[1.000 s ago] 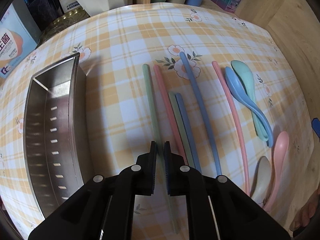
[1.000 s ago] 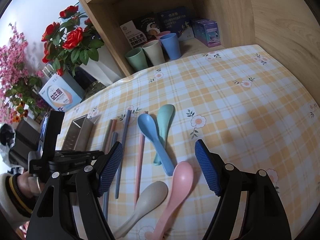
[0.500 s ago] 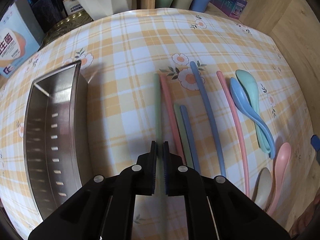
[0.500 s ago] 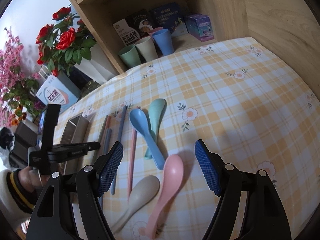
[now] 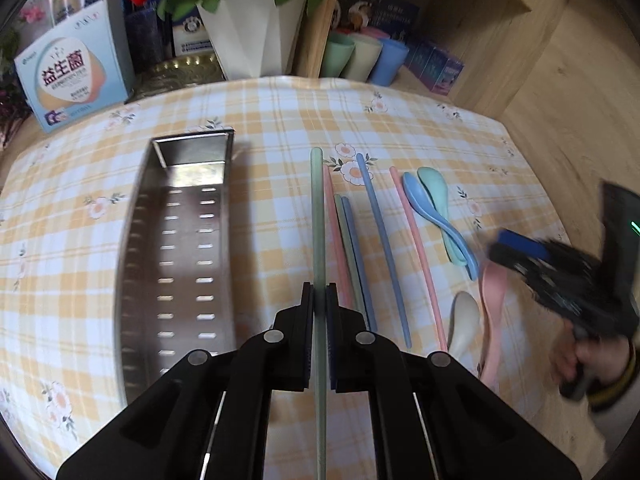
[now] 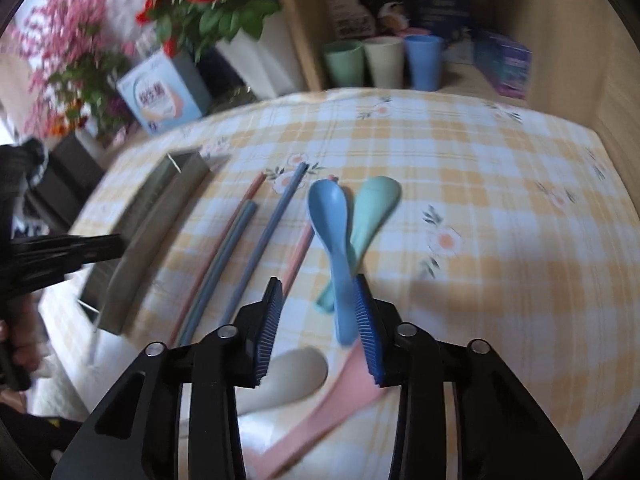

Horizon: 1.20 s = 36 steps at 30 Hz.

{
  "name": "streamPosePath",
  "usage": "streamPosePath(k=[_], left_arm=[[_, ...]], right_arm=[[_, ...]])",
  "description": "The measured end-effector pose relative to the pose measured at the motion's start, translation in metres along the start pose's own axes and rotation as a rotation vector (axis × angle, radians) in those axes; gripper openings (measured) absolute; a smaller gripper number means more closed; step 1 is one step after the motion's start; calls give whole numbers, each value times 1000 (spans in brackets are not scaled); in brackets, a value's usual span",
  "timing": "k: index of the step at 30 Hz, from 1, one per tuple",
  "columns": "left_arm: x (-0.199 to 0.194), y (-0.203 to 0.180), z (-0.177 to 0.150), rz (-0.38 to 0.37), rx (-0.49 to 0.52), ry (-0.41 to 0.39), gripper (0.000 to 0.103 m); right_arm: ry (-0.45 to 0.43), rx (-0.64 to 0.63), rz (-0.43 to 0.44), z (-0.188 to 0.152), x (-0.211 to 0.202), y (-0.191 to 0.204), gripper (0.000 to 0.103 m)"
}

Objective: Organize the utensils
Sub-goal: 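Lift the green chopstick with the left tool while the right tool grasps the blue spoon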

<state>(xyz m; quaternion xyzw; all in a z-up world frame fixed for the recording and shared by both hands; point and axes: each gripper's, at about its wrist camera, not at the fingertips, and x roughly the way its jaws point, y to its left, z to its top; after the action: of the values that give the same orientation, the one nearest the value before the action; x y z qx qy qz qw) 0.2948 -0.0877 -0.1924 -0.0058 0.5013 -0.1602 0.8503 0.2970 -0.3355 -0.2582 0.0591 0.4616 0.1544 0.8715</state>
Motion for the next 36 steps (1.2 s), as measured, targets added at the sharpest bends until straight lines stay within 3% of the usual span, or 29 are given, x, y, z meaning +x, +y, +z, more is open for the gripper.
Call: streamPosePath(k=[7, 13, 16, 23, 31, 36], left_arm=[[-24, 16, -9, -10, -20, -51, 6], [-37, 28, -12, -23, -29, -84, 6], [-39, 34, -14, -40, -42, -89, 6], [-40, 50, -20, -62, -74, -82, 6], [-33, 86, -18, -44, -168, -53, 6], [-21, 104, 0, 0, -172, -38, 6]], right_arm=[[124, 31, -75, 21, 51, -5, 32], [158, 105, -53, 21, 59, -4, 28], [178, 119, -62, 20, 60, -1, 14], [102, 164, -67, 20, 48, 13, 14], [-34, 281, 69, 7, 27, 52, 14], [-47, 317, 125, -4, 24, 63, 14]])
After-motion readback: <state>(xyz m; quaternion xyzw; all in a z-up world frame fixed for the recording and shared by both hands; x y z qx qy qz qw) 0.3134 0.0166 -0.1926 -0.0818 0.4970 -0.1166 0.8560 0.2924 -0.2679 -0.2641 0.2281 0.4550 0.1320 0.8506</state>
